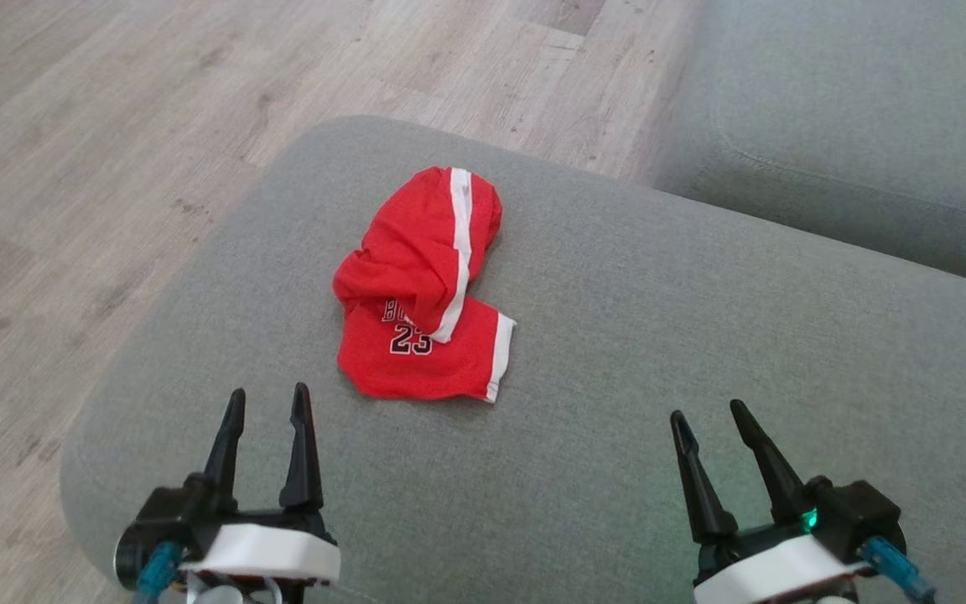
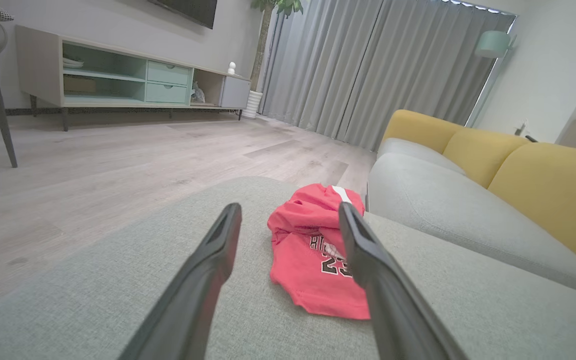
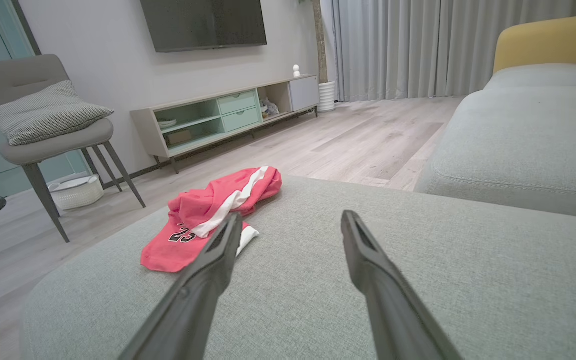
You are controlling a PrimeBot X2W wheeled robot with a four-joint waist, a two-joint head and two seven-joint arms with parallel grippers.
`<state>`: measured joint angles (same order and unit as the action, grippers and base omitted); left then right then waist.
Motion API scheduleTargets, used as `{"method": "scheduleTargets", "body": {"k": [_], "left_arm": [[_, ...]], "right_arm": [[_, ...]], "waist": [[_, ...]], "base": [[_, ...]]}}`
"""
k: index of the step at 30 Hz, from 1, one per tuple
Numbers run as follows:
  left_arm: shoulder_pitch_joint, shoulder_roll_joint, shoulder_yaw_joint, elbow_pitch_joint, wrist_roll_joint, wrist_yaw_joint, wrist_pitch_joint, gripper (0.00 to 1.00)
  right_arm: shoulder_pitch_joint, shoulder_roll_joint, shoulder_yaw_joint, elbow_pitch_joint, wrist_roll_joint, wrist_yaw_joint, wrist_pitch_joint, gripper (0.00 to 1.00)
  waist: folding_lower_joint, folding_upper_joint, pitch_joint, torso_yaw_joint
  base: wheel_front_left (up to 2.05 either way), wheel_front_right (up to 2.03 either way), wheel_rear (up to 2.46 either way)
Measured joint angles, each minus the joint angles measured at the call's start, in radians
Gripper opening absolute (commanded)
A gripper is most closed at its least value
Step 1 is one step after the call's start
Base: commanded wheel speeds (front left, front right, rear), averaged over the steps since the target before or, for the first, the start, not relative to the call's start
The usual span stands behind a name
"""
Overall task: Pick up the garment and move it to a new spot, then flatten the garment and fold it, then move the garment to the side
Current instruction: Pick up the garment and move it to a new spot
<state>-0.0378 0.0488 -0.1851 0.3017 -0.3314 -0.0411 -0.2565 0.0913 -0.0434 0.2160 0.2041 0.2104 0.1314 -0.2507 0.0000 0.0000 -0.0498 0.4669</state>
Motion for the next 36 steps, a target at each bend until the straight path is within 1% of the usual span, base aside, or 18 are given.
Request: {"method": "scheduleTargets", "body": {"k": [3,7,11,14,16,18,19,25,28,30,34,36], "left_arm": [[0.000,0.000,0.002,0.004,0.036,-0.006,0.000,1.00],[-0.016,0.003,0.006,0.025,0.064,-0.032,0.000,1.00],[-0.116,0.014,-0.009,0.095,0.077,-0.056,0.011,1.00],[-0.242,0.043,-0.052,0.155,0.077,-0.075,0.071,1.00],[-0.327,0.066,-0.104,0.197,0.077,-0.083,0.142,1.00],[-0.401,0.082,-0.158,0.248,0.077,-0.084,0.229,1.00],[-0.431,0.092,-0.189,0.267,0.076,-0.084,0.254,1.00],[-0.565,0.155,-0.318,0.394,-0.005,-0.091,0.373,1.00],[-0.609,0.193,-0.338,0.471,-0.002,-0.091,0.390,1.00],[-0.640,0.206,-0.337,0.528,-0.002,-0.091,0.398,1.00],[-0.681,0.199,-0.336,0.602,-0.023,-0.091,0.403,1.00],[-0.693,0.196,-0.354,0.629,-0.038,-0.091,0.404,1.00]], "right_arm": [[0.000,0.000,0.001,0.004,0.000,0.000,0.000,1.00],[-0.001,0.000,0.003,0.012,-0.001,0.000,0.000,1.00],[-0.013,0.000,0.002,0.013,-0.015,0.000,0.000,1.00],[-0.039,0.000,-0.003,0.014,-0.031,0.000,0.000,1.00],[-0.058,0.000,-0.007,0.014,-0.039,0.000,0.000,1.00],[-0.074,-0.001,-0.011,0.014,-0.047,0.000,0.000,1.00],[-0.083,-0.002,-0.012,0.013,-0.049,0.000,0.000,1.00],[-0.136,-0.002,-0.009,0.016,-0.066,0.000,0.000,1.00],[-0.154,-0.002,-0.001,0.019,-0.065,0.000,0.000,1.00],[-0.164,-0.002,-0.001,0.018,-0.065,0.000,0.000,1.00],[-0.175,-0.003,-0.002,0.018,-0.066,0.000,0.000,1.00],[-0.180,-0.003,-0.002,0.018,-0.066,0.000,0.000,1.00]], "waist": [[0.0000,0.0000,0.009,0.002],[0.0000,0.0000,0.024,-0.015],[0.0000,0.0000,0.058,-0.041],[0.0002,0.0000,0.091,-0.066],[0.0002,0.0000,0.115,-0.086],[0.0002,0.0000,0.140,-0.105],[0.0003,0.0000,0.152,-0.114],[0.0003,0.0000,0.220,-0.183],[0.0003,0.0000,0.248,-0.218],[0.0003,0.0000,0.265,-0.239],[0.0002,0.0000,0.292,-0.274],[0.0002,0.0000,0.301,-0.287]], "base": [[0.00,0.00,0.00],[0.00,0.00,0.00],[0.00,0.00,0.00],[0.00,0.00,0.00],[0.00,0.00,0.00],[0.00,0.00,0.00],[0.00,0.00,0.00],[0.00,0.00,0.00],[0.00,0.00,0.00],[0.00,0.00,0.00],[0.00,0.00,0.00],[0.00,0.00,0.00]]}}
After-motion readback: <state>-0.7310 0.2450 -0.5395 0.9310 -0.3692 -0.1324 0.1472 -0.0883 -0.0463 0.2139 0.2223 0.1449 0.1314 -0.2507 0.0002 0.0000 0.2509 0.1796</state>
